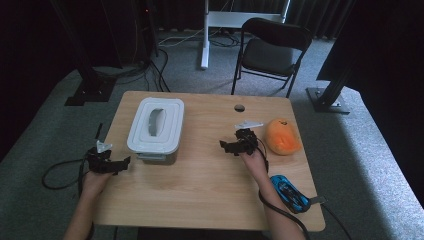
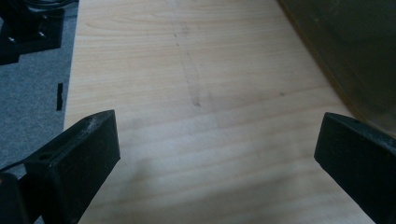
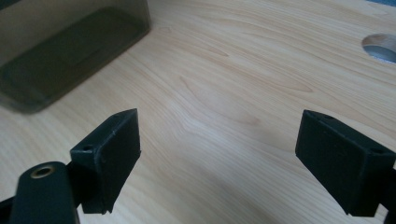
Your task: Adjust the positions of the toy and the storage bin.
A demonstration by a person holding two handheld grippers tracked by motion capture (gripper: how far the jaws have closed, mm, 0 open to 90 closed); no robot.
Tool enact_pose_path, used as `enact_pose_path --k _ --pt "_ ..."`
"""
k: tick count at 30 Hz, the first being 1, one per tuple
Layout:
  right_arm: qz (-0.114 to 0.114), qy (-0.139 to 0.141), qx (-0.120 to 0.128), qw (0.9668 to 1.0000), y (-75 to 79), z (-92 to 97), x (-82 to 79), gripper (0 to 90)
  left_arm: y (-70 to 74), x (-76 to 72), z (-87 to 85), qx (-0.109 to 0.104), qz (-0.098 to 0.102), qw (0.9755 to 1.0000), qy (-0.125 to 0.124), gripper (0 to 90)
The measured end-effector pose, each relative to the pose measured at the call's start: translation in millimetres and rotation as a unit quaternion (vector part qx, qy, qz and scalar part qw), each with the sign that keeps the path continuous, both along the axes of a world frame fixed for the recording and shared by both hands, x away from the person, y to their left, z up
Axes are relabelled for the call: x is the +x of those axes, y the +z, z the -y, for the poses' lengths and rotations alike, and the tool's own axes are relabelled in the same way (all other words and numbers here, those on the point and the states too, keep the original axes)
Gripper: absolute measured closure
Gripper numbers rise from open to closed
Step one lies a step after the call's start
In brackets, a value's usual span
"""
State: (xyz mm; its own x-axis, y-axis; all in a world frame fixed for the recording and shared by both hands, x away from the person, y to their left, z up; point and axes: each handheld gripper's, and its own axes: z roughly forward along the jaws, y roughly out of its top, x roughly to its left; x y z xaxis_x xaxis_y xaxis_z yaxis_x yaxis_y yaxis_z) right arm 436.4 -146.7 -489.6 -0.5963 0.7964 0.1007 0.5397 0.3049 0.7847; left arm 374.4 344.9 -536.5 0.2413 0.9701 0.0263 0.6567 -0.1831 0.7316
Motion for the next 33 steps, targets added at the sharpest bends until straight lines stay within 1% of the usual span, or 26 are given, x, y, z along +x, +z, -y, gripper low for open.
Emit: enact_pose_path --k 3,4,5,6,8,10,12,13,14,15,16,17,18,19,22,24,26,27,28,29,30,33 --pt "-0.003 -0.002 -0.002 1.0000 -5.8 -11.6 3.7 13.5 0.9 5.5 -1.2 0.003 0.001 1.0000 0.001 0.6" --pt "-0.003 -0.002 -0.002 1.0000 -5.8 -11.6 3.7 13.5 0.9 5.5 -1.2 0.003 0.001 1.0000 0.001 0.6" --pt "-0.005 -0.001 -0.001 1.0000 -7.6 -15.2 5.1 13.5 1.8 9.3 -1.8 0.004 0.002 1.0000 0.001 0.6" --pt "-0.008 0.000 0.003 1.0000 -11.0 -23.8 7.4 13.5 2.0 11.0 -2.2 0.003 0.002 1.0000 0.002 0.6" --pt "-0.009 -0.001 0.005 0.9999 -14.1 -32.1 9.6 13.5 2.8 14.8 -2.9 0.004 0.001 1.0000 0.003 0.6" --pt "-0.014 -0.002 0.006 0.9999 -17.4 -40.4 12.7 13.5 4.6 18.6 -2.8 0.003 0.005 1.0000 0.006 0.6" --pt "-0.017 0.000 0.014 0.9998 -20.2 -48.8 14.9 13.5 7.2 23.3 -2.2 0.007 0.006 1.0000 0.003 0.6" --pt "-0.018 0.000 0.011 0.9998 -21.3 -53.4 16.2 13.5 8.6 25.7 -1.9 0.007 0.007 0.9999 0.002 0.6" --pt "-0.016 0.001 0.010 0.9998 -22.2 -57.8 16.9 13.5 10.0 28.1 -1.6 0.004 0.008 1.0000 0.002 0.6" --pt "-0.016 0.001 0.013 0.9998 -22.7 -61.7 17.5 13.5 11.1 30.6 -1.4 0.004 0.009 0.9999 0.002 0.6" --pt "-0.016 0.001 0.013 0.9998 -22.7 -61.7 17.5 13.5 11.1 30.6 -1.4 0.004 0.009 0.9999 0.002 0.6" --pt "-0.017 0.002 0.015 0.9997 -23.3 -65.6 18.8 13.5 13.7 34.5 0.9 0.010 0.011 0.9999 0.001 0.6" --pt "-0.015 -0.001 0.018 0.9997 -24.0 -73.1 20.8 13.5 14.5 36.2 2.2 0.009 0.012 0.9999 0.000 0.6" --pt "-0.019 0.000 0.022 0.9996 -24.4 -76.7 21.8 13.5 15.0 37.9 3.5 0.009 0.012 0.9999 -0.003 0.6" --pt "-0.021 0.001 0.023 0.9995 -25.9 -87.4 24.5 13.5 15.2 42.8 7.3 0.013 0.009 0.9998 -0.009 0.6" --pt "-0.024 0.004 0.020 0.9995 -26.6 -95.0 25.8 13.5 14.8 46.3 8.4 0.011 0.008 0.9999 -0.010 0.6" --pt "-0.025 0.007 0.016 0.9995 -26.8 -101.8 27.2 13.4 15.0 49.6 8.7 0.003 0.011 0.9999 -0.008 0.6" --pt "-0.023 0.009 0.013 0.9996 -26.9 -104.8 28.1 13.4 14.9 51.7 9.0 0.003 0.010 0.9999 -0.008 0.7" --pt "-0.023 0.009 0.013 0.9996 -26.9 -104.8 28.1 13.4 14.9 51.7 9.0 0.003 0.010 0.9999 -0.008 0.6" --pt "-0.022 0.010 0.012 0.9996 -26.9 -107.7 29.3 13.3 14.9 55.7 10.9 0.015 0.009 0.9998 -0.010 0.6" --pt "-0.022 0.010 0.003 0.9997 -26.5 -112.4 32.6 13.2 15.0 57.1 11.6 0.018 0.007 0.9997 -0.013 0.6" --pt "-0.021 0.006 0.008 0.9997 -24.2 -117.1 36.2 13.2 16.4 62.6 15.4 0.030 0.008 0.9994 -0.016 0.6"
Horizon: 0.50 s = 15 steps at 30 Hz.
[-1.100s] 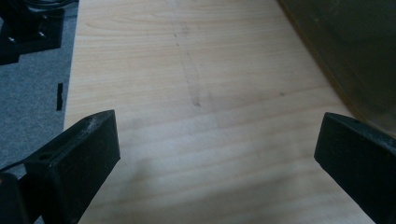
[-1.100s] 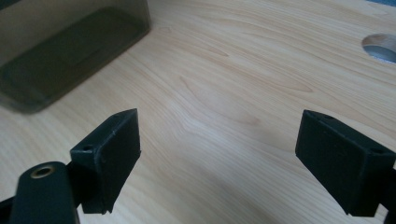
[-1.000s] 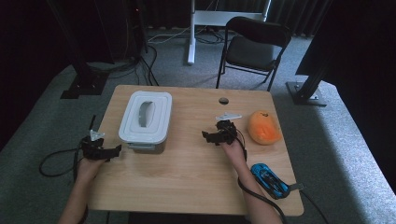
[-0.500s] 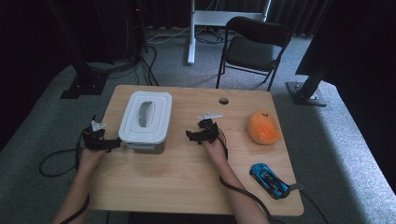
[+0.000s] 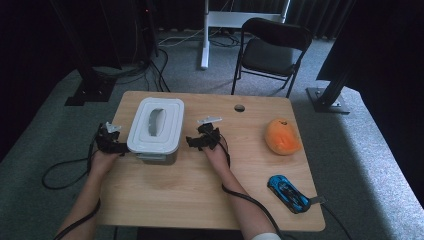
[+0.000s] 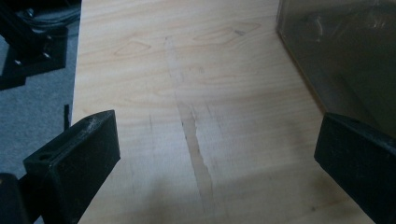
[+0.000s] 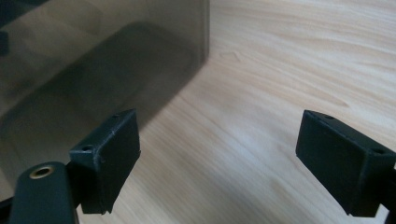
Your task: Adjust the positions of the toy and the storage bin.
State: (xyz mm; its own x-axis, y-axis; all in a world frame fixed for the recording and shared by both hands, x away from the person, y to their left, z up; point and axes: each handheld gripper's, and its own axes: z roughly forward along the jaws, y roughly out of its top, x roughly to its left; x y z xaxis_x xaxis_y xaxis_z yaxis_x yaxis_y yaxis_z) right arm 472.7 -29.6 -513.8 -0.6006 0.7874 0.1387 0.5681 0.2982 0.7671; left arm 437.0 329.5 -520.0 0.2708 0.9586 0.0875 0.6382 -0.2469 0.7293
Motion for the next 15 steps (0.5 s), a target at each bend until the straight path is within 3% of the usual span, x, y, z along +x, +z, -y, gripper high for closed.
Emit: enact_pose_path --k 6,12,15 --pt "0.009 -0.006 -0.006 0.9999 4.8 -13.1 5.5 13.2 2.6 7.9 2.2 -0.008 0.002 1.0000 -0.001 0.6" --pt "0.015 -0.018 -0.020 0.9995 4.5 -25.6 6.1 14.1 0.4 5.7 4.1 -0.016 -0.001 0.9999 0.002 0.7" --pt "0.005 -0.012 -0.009 0.9999 2.5 -22.6 6.8 14.1 -0.4 3.2 5.9 -0.025 0.000 0.9997 -0.002 0.6"
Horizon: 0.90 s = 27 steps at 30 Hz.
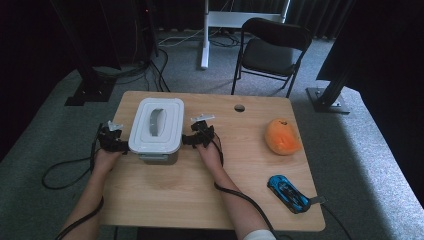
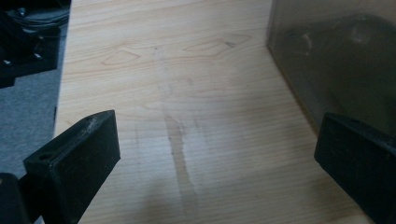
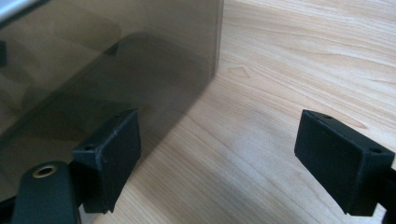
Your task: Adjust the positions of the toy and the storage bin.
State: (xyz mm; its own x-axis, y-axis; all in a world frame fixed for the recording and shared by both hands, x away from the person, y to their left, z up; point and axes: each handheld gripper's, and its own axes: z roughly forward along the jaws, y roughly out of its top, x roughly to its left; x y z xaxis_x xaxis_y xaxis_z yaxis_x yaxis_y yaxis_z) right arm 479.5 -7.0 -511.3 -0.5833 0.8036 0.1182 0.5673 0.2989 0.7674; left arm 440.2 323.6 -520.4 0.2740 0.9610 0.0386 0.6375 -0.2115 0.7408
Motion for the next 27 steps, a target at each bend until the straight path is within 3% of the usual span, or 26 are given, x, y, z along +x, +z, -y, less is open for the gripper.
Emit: enact_pose_path --k 6,11,27 --pt "0.003 -0.004 -0.013 0.9999 -1.8 4.4 -2.5 15.8 1.9 -4.1 15.9 0.010 -0.002 0.9996 -0.026 0.7" --pt "0.008 0.000 -0.017 0.9998 -1.9 9.8 -3.3 17.9 4.2 -6.2 25.7 0.030 0.003 0.9993 -0.021 0.7" --pt "0.009 0.010 -0.016 0.9998 0.8 26.3 -8.6 21.3 8.4 -10.2 45.1 0.033 -0.004 0.9990 -0.029 1.6"
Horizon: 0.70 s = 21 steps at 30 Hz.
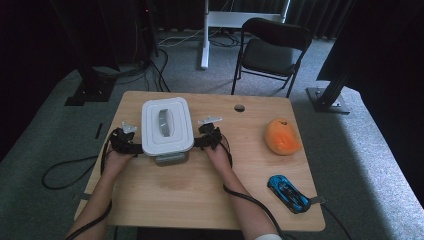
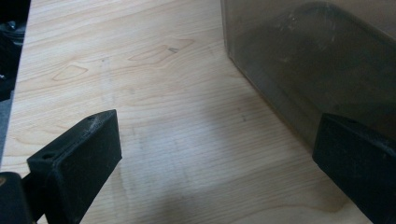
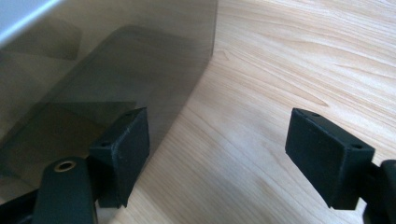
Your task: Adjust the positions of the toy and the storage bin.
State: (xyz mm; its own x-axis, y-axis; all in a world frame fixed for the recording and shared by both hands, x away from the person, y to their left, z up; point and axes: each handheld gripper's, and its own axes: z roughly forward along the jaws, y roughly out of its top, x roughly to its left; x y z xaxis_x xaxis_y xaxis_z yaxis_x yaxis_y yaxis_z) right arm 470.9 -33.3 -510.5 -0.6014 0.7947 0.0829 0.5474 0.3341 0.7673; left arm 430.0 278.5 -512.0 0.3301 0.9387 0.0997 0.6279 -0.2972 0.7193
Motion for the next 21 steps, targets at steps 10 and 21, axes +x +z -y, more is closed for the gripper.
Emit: enact_pose_path --k 10,21 --pt "-0.001 -0.002 0.003 1.0000 -0.5 21.1 -6.5 21.4 1.5 -2.8 21.1 0.008 -0.001 0.9998 -0.016 1.6" --pt "0.003 -0.004 -0.004 1.0000 0.2 49.5 -15.4 21.7 3.5 -6.5 49.4 0.007 0.000 0.9993 -0.036 1.6"
